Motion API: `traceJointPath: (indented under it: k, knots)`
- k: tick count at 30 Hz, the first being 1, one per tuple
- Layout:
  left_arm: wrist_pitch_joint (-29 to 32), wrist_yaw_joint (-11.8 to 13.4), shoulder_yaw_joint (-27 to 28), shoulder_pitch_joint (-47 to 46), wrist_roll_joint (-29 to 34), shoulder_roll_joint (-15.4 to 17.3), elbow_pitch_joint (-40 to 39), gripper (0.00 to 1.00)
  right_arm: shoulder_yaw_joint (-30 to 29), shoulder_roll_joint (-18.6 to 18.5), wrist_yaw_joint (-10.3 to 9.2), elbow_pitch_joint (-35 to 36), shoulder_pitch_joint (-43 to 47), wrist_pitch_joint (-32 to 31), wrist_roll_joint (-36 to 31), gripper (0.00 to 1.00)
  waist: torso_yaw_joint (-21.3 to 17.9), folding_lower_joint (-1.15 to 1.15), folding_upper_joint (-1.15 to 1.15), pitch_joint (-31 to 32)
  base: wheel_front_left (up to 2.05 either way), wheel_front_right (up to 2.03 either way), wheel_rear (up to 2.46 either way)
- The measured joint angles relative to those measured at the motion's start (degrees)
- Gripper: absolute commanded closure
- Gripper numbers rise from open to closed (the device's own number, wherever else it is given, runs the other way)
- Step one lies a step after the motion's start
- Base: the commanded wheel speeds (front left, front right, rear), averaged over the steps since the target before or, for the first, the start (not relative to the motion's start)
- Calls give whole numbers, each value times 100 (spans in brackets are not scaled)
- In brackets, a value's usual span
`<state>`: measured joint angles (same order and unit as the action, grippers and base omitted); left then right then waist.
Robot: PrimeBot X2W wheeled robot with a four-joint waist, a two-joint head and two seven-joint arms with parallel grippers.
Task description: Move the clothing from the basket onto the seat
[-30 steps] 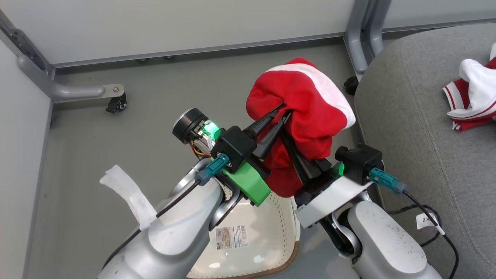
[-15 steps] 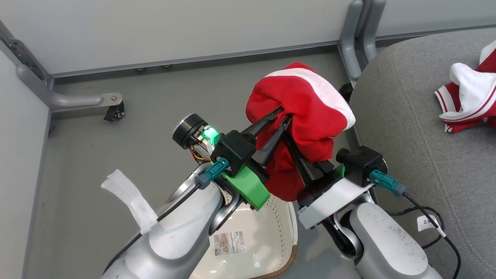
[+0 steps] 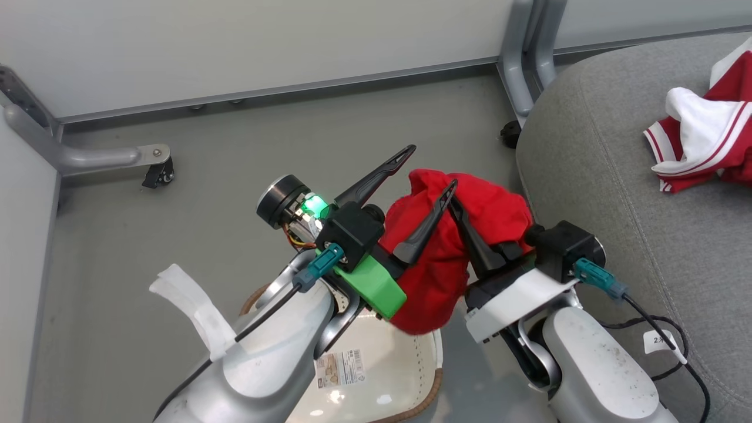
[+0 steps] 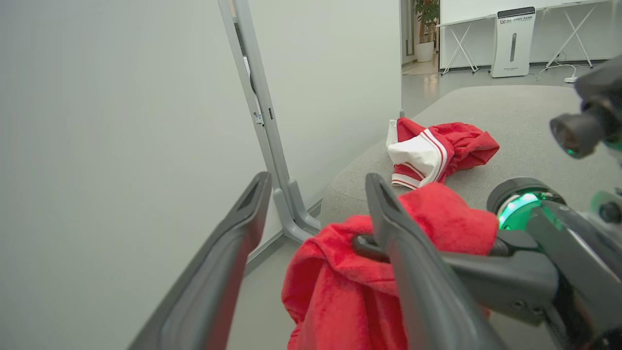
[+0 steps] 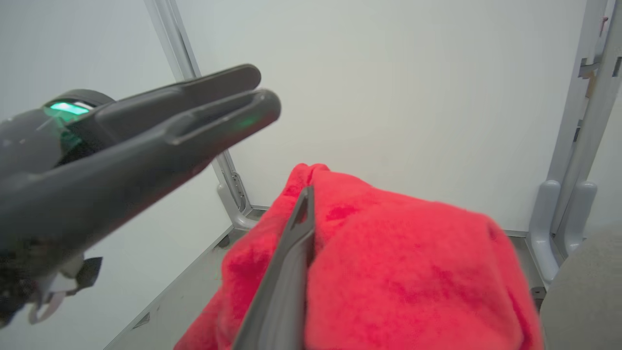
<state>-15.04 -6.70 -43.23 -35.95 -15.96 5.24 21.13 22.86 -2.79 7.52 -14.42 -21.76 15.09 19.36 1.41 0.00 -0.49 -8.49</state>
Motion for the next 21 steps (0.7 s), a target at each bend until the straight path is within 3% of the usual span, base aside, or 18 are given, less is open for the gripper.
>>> traceJointPath:
  k: [10,21]
  knots:
    - [0,13,69,40,69,89,-52,0,-436,-1,0,4,141,0,-383,100,-367,0,0,-60,0,0,0]
    - [-1,14,45,88,138,142,-79,0,-969,-1,0,149,402,-1,-649,100,-1030,0,0,-157,0,0,0]
